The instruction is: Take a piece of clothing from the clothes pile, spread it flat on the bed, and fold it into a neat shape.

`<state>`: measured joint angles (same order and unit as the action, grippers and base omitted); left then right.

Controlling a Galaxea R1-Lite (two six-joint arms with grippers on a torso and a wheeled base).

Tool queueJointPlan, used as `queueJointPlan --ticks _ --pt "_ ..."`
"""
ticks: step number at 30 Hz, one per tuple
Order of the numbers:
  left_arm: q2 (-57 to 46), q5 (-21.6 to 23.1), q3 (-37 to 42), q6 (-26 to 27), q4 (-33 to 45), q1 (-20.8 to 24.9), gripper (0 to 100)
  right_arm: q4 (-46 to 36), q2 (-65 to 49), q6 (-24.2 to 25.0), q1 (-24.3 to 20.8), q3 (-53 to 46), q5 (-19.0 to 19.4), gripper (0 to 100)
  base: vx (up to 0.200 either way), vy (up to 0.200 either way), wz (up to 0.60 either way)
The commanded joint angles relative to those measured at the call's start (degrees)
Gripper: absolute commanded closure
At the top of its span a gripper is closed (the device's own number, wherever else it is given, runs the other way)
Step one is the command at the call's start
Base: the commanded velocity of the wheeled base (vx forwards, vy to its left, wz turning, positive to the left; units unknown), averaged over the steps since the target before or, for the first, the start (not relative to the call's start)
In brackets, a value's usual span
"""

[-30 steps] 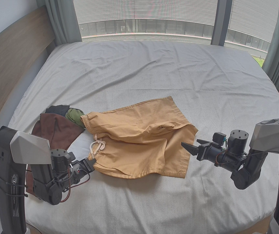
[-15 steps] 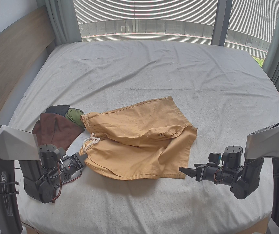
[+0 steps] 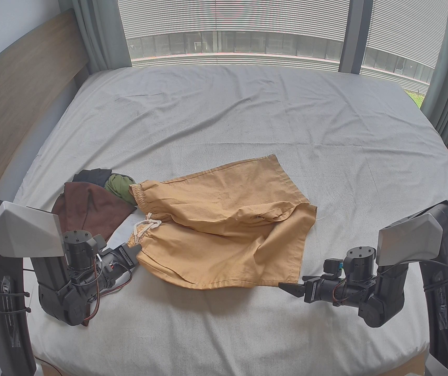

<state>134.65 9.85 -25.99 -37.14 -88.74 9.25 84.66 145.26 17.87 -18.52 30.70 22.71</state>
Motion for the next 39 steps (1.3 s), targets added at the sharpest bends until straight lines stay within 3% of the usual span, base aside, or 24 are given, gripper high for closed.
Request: queueJointPlan --ticks 1,16,17,39 --pt "0.0 -0.01 -0.03 -0.03 -0.03 -0.02 100 -0.11 2.31 0.15 -0.64 1.47 -0.21 0 0.0 0.0 0.0" --pt "0.09 0.08 -0.03 -0.03 -0.03 -0.02 100 0.24 2.83 1.82 -1.35 2.44 -0.3 0 0.0 0.0 0.0" --pt "0.09 -0.01 -0.03 -0.03 -0.03 0.06 100 0.24 2.83 1.82 -1.35 2.53 -0.3 100 0.0 0.0 0.0" --pt "0.53 -0.01 0.06 -0.03 -0.03 0.06 100 0.24 2.66 1.64 -0.82 2.09 -0.47 100 0.0 0.0 0.0"
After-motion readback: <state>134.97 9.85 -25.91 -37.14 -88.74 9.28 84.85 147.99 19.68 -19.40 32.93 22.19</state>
